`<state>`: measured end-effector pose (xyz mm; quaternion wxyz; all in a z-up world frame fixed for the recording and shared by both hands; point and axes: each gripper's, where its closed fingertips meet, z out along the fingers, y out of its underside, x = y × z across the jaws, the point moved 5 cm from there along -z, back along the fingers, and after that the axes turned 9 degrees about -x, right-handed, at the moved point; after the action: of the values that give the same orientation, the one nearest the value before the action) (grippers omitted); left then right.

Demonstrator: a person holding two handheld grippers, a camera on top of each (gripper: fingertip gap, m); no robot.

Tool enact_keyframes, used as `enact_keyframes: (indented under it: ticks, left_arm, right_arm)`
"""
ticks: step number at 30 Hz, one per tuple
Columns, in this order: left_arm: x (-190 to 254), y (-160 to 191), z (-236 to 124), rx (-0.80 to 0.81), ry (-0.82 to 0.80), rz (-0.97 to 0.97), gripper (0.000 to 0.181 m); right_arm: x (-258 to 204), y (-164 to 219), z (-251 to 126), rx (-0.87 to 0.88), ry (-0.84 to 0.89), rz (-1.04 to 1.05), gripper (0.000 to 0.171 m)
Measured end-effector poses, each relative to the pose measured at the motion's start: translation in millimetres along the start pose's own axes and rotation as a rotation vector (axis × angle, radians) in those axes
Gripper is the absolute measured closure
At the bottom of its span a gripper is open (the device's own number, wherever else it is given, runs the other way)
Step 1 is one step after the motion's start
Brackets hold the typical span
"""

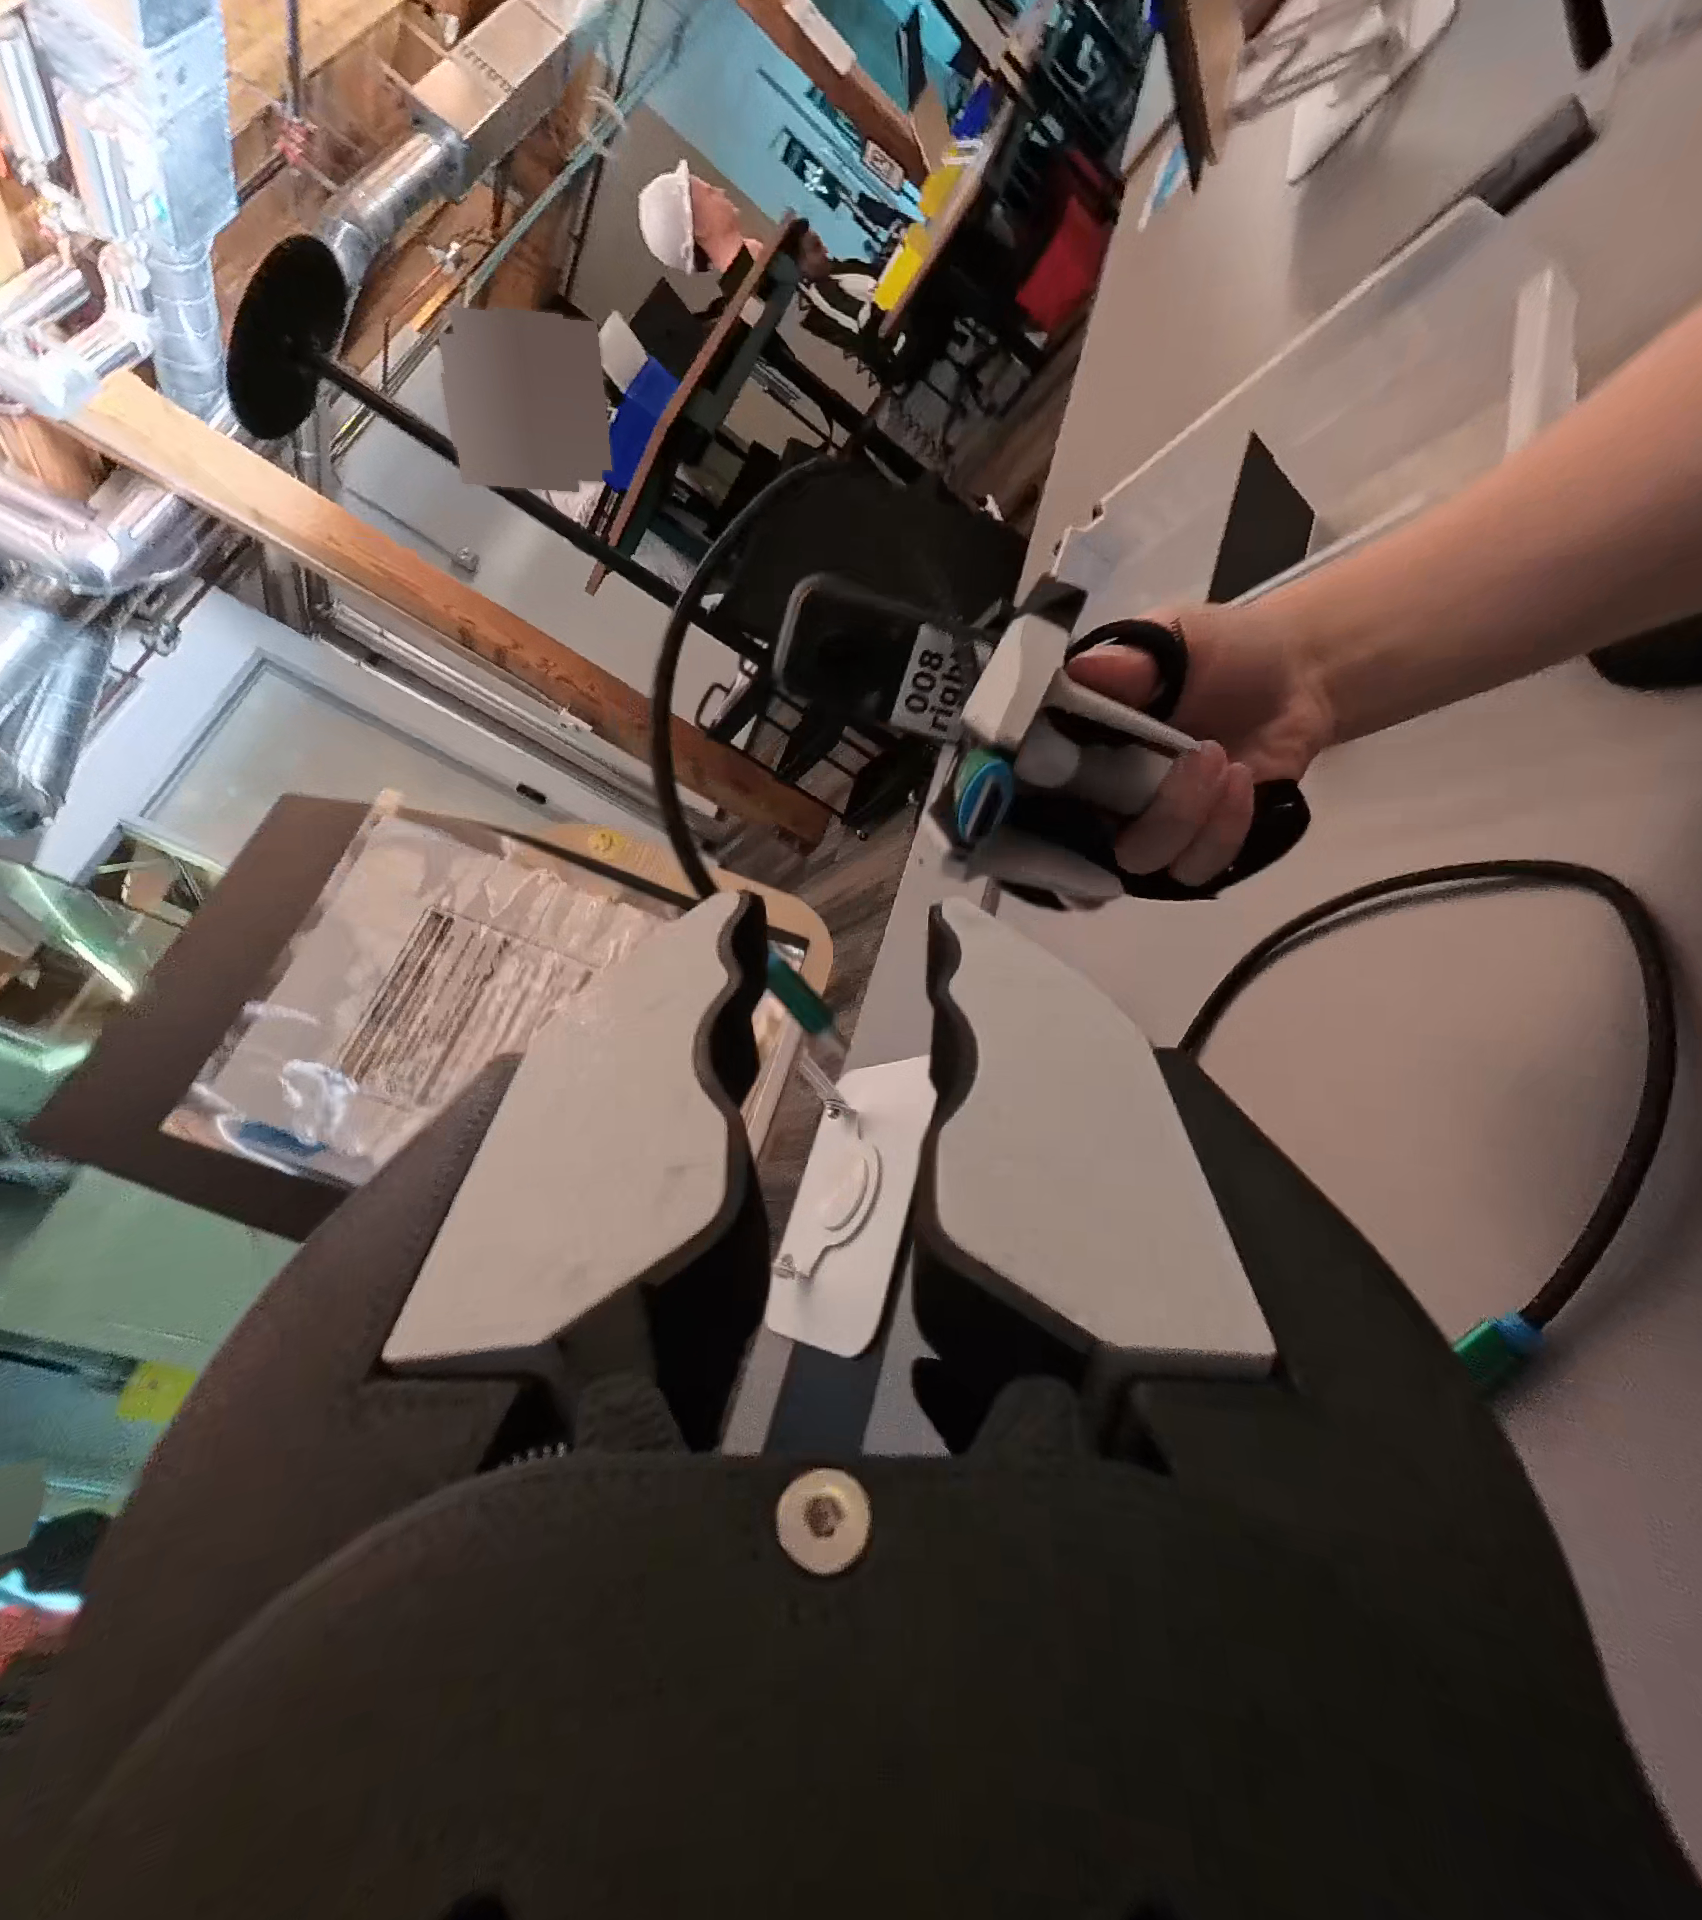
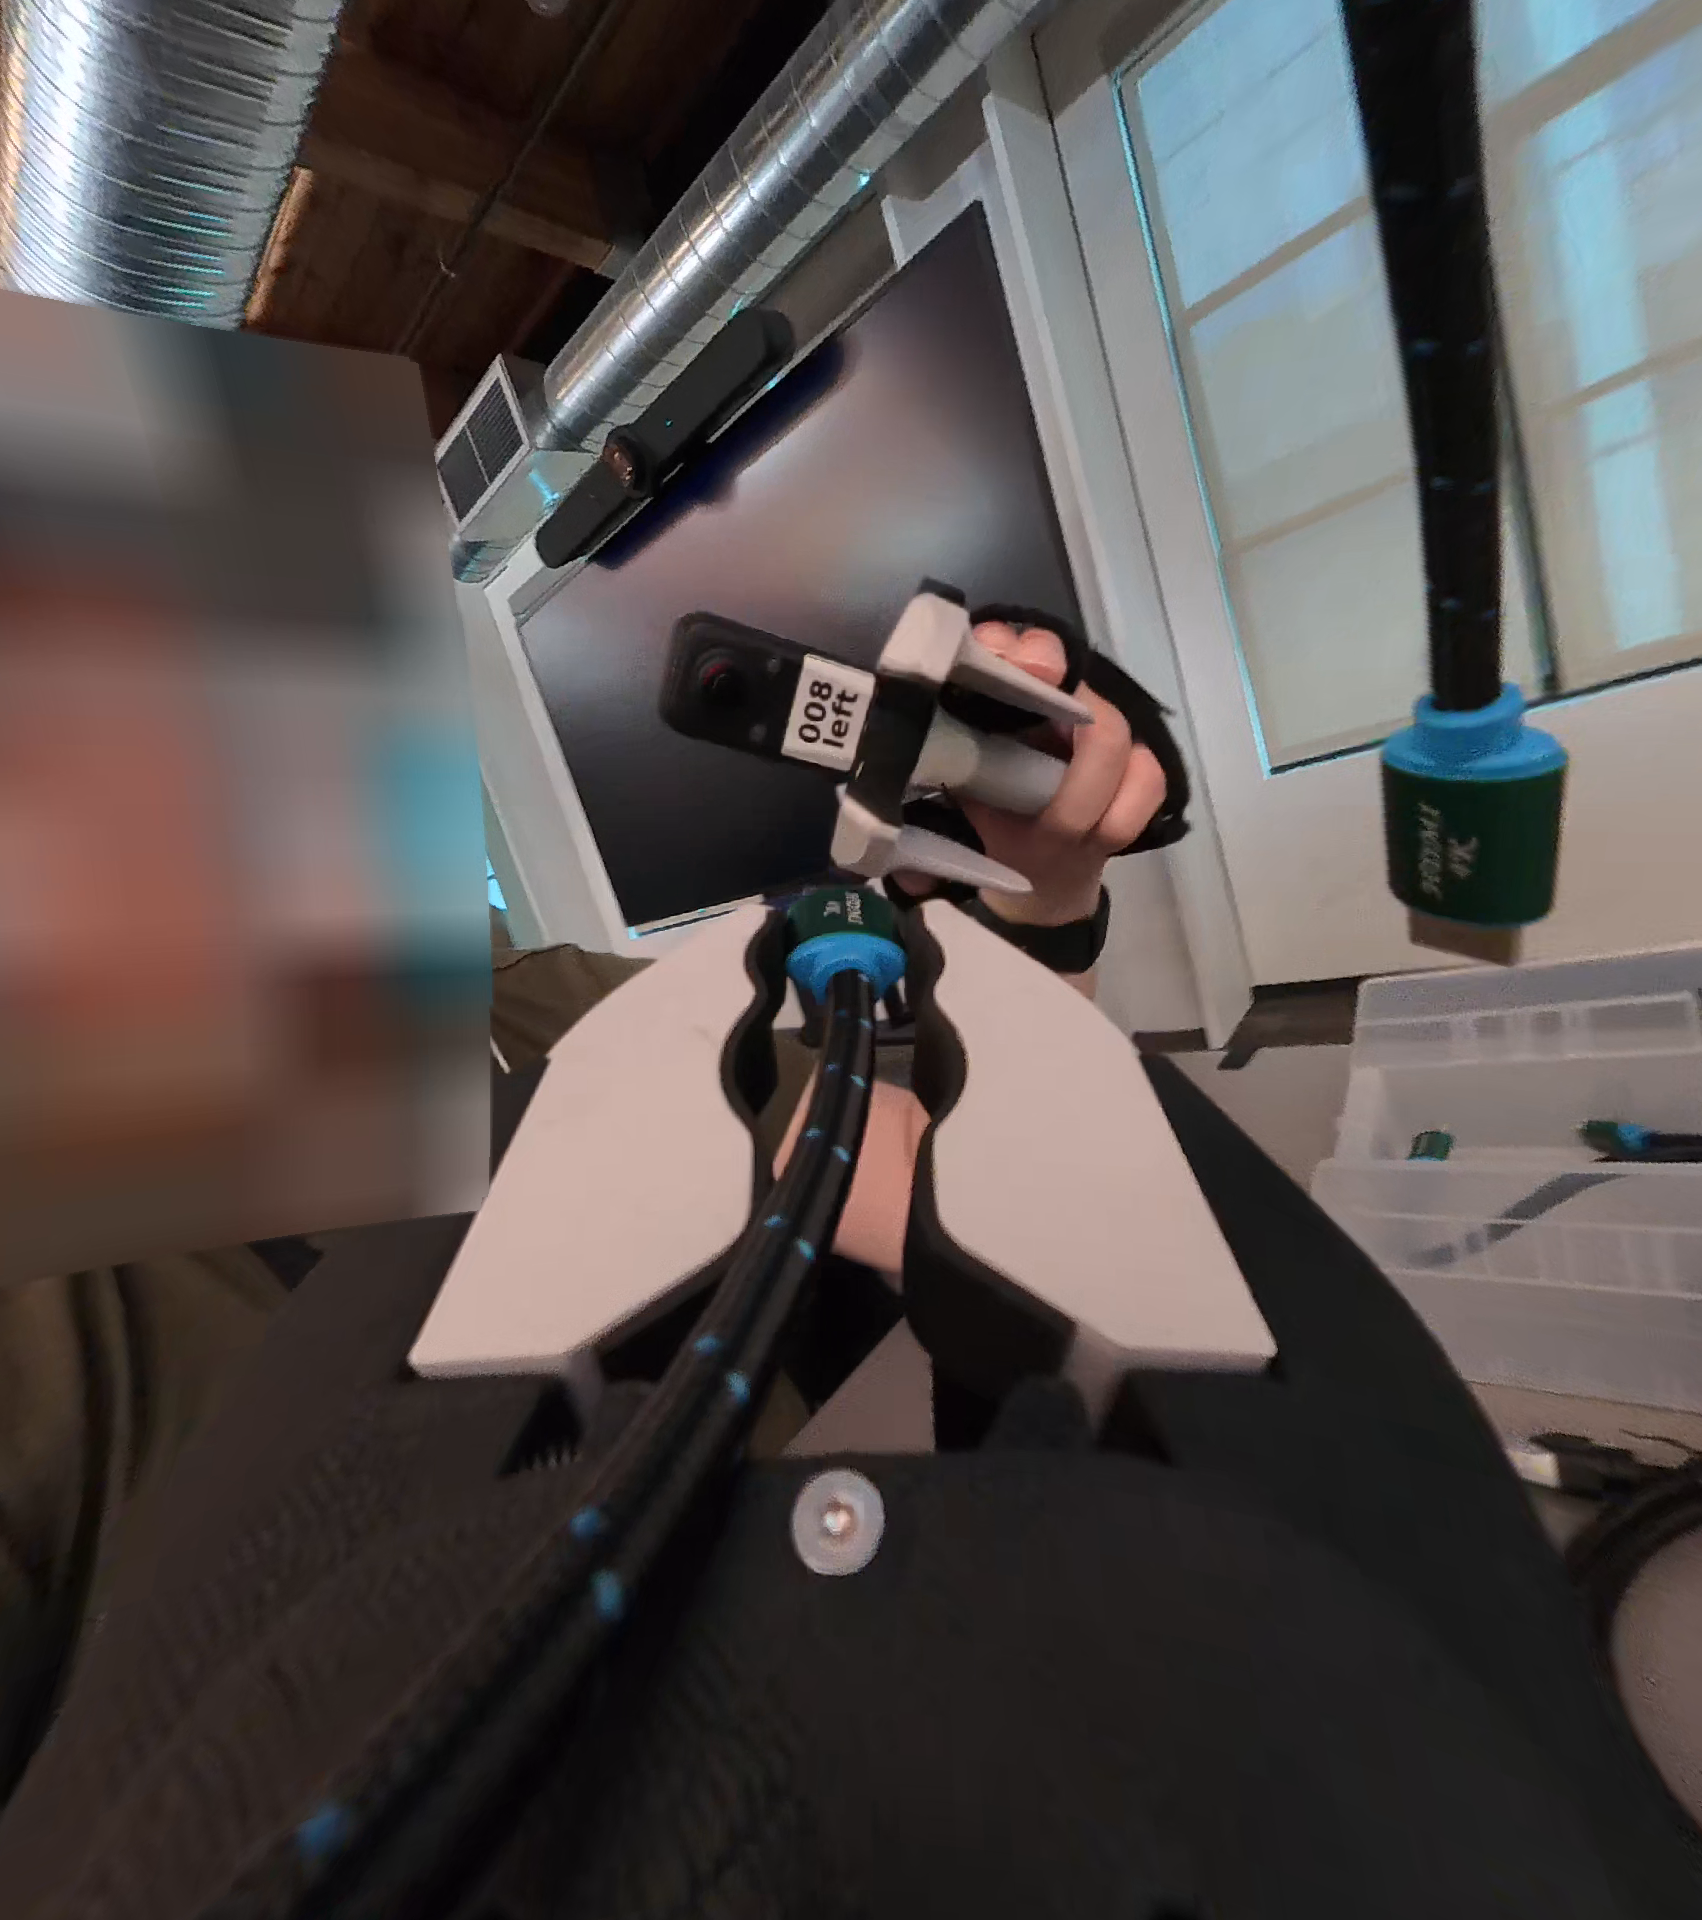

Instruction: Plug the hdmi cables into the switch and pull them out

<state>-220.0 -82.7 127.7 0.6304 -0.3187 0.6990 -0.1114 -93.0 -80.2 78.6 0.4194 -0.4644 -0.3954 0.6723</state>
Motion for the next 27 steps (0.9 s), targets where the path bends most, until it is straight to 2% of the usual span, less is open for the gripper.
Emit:
enact_keyframes:
  ticks: [3,5,8,10,12,17,22,24,27]
  left_arm:
    - [-8.8,12.0,1.6,-0.040,-0.013,-0.068,0.150]
    - [-11.4,21.6,15.1,-0.064,-0.030,-0.106,0.151]
    - [-5.7,39.4,54.3,-0.108,0.014,-0.251,0.140]
    - [6.1,58.1,84.3,-0.188,0.078,-0.339,0.126]
    - [19.0,77.8,108.3,-0.273,0.108,-0.376,0.120]
    - [52.4,108.1,135.6,-0.379,0.223,-0.357,0.128]
    - [93.3,140.0,153.2,-0.541,0.400,-0.307,0.113]
    - [107.1,154.2,156.8,-0.599,0.453,-0.262,0.115]
    - [117.5,170.1,158.2,-0.660,0.458,-0.158,0.112]
  right_arm:
    - [-2.0,-8.8,-11.3,0.013,0.095,-0.063,0.149]
    - [-3.3,-15.8,-20.6,0.023,0.174,-0.107,0.149]
    - [-6.4,-30.4,-40.2,0.067,0.343,-0.208,0.149]
    - [-10.4,-39.2,-55.4,0.083,0.479,-0.290,0.149]
    - [-15.5,-47.2,-70.1,0.095,0.613,-0.364,0.149]
    - [-29.0,-64.6,-99.8,0.176,0.838,-0.470,0.149]
    - [-29.4,-68.2,-114.3,0.187,0.909,-0.468,0.149]
    - [-28.8,-68.4,-116.9,0.190,0.917,-0.457,0.149]
    - [-28.2,-68.1,-116.9,0.180,0.921,-0.455,0.149]
